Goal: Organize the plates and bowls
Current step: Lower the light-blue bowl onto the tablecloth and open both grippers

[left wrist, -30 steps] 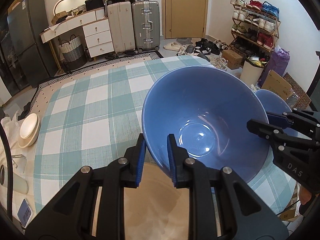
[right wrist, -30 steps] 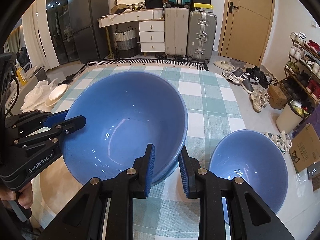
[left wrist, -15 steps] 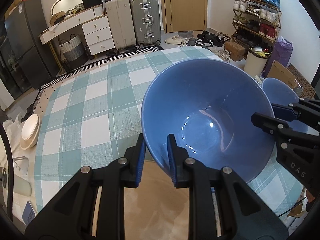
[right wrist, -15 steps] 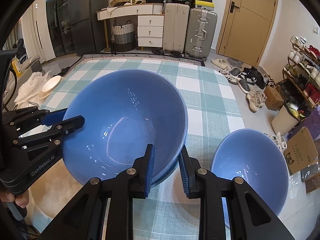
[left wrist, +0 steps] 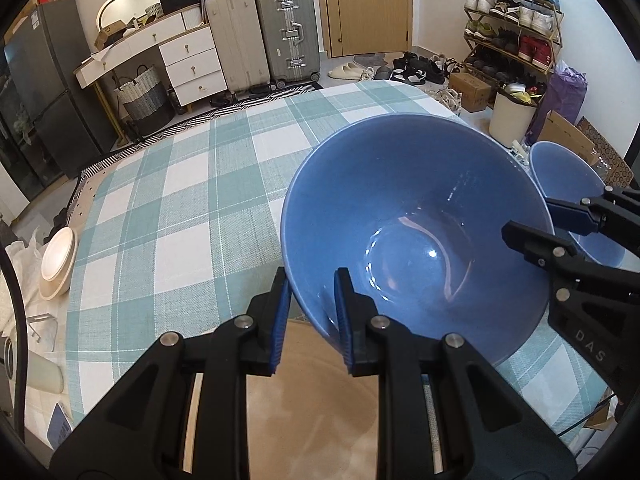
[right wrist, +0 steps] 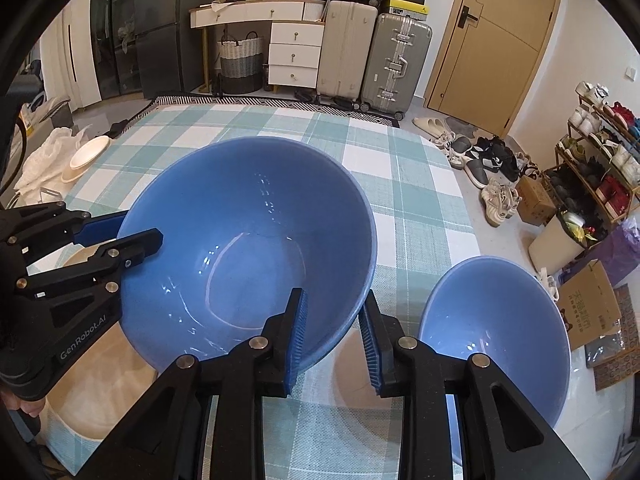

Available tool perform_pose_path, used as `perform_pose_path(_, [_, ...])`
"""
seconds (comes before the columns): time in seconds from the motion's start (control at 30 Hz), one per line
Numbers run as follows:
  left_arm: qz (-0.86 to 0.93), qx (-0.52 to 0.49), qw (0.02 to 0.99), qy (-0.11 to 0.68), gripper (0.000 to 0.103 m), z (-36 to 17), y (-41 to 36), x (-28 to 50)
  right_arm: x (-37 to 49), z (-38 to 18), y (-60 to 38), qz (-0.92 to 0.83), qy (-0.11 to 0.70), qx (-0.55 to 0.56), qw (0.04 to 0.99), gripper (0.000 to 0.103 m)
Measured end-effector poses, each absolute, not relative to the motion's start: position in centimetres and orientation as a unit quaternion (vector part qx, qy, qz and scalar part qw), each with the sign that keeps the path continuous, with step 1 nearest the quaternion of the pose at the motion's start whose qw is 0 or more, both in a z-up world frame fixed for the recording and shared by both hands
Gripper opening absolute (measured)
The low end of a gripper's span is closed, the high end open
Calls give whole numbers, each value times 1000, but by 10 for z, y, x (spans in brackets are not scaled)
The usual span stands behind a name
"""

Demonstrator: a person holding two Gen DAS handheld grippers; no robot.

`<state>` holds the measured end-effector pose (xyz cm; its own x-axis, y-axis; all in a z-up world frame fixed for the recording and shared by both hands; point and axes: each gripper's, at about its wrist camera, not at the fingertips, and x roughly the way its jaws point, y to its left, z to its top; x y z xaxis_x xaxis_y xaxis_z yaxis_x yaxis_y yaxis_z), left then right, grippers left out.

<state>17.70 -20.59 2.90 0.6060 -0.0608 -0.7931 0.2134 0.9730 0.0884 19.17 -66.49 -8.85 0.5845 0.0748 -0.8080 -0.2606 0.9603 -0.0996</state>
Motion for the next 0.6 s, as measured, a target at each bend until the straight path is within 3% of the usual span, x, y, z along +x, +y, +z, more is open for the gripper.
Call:
perform_pose_path(0.5, [-95,71,888,444,23,24,-198,181,194,-96,-672,98,449,-81,884,34])
perform_pose_path(0.6, [-111,49,883,453,37,24,-194,181,194,-98,-675,103,451,-67,884,35])
